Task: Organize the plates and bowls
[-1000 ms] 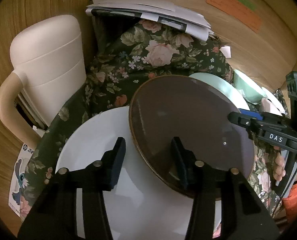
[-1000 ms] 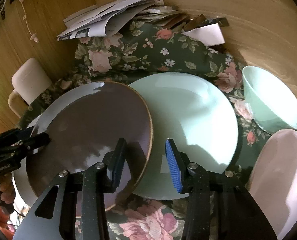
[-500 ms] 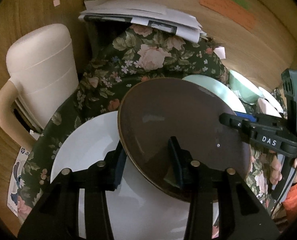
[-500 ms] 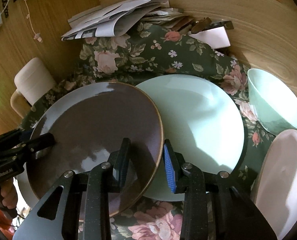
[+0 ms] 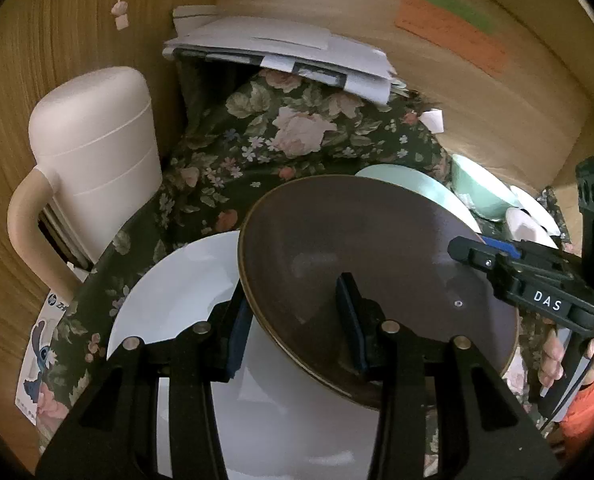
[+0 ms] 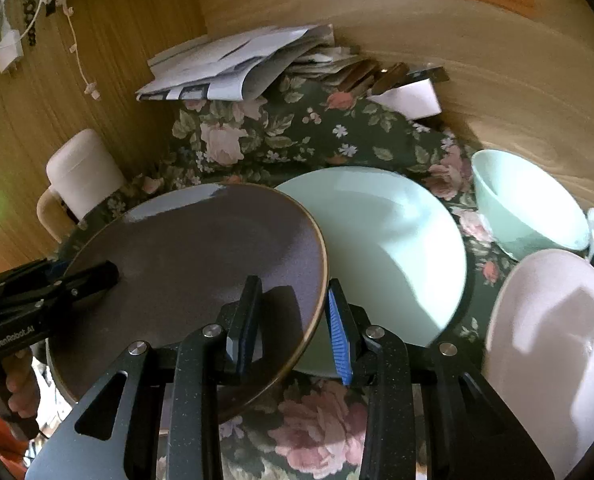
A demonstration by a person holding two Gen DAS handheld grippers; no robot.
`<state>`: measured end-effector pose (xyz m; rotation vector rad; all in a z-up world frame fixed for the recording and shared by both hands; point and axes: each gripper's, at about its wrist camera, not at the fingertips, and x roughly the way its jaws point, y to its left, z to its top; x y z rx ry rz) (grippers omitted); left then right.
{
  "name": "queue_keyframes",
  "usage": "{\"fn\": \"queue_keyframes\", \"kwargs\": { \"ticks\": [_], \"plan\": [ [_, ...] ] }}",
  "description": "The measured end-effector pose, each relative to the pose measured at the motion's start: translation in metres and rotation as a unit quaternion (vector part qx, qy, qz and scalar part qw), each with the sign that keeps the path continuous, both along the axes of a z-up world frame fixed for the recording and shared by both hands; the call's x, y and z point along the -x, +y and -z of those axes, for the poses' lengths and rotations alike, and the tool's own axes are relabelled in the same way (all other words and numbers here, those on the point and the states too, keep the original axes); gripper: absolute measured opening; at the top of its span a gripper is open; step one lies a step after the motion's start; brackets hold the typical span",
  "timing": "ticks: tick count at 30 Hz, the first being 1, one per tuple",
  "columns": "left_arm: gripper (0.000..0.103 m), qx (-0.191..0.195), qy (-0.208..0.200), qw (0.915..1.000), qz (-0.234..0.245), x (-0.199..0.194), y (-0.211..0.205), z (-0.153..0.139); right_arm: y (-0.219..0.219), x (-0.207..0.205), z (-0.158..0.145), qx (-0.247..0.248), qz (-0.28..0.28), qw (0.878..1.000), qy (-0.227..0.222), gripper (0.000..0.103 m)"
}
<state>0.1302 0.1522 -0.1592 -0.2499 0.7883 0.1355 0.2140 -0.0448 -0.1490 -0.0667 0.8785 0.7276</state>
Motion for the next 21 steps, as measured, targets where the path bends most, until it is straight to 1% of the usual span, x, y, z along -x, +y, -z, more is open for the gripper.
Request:
{"fn": "queue_keyframes", "kwargs": {
  "ticks": [4, 8, 15, 21],
  "plan": [
    [0.042, -0.007, -0.01, 0.9999, 0.006, 0.005, -0.007, -0.006, -0.01, 0.008, -0.005, -0.004, 0.009, 1.0, -0.006, 0.029],
    [0.042, -0.005, -0.018, 0.9997, 0.014, 0.011, -0.015, -0.013, -0.022, 0.018, -0.011, -0.011, 0.019, 1.0, -0.013, 0.029],
    [0.042, -0.005, -0.03, 0.9991, 0.031, 0.021, -0.037, -0.021, -0.048, 0.041, -0.023, -0.015, 0.041, 0.998, -0.037, 0.029],
    [0.042, -0.005, -0.038, 0.9981, 0.047, 0.031, -0.056, -0.025, -0.07, 0.056, -0.029, -0.024, 0.06, 0.997, -0.043, 0.029]
  ]
}}
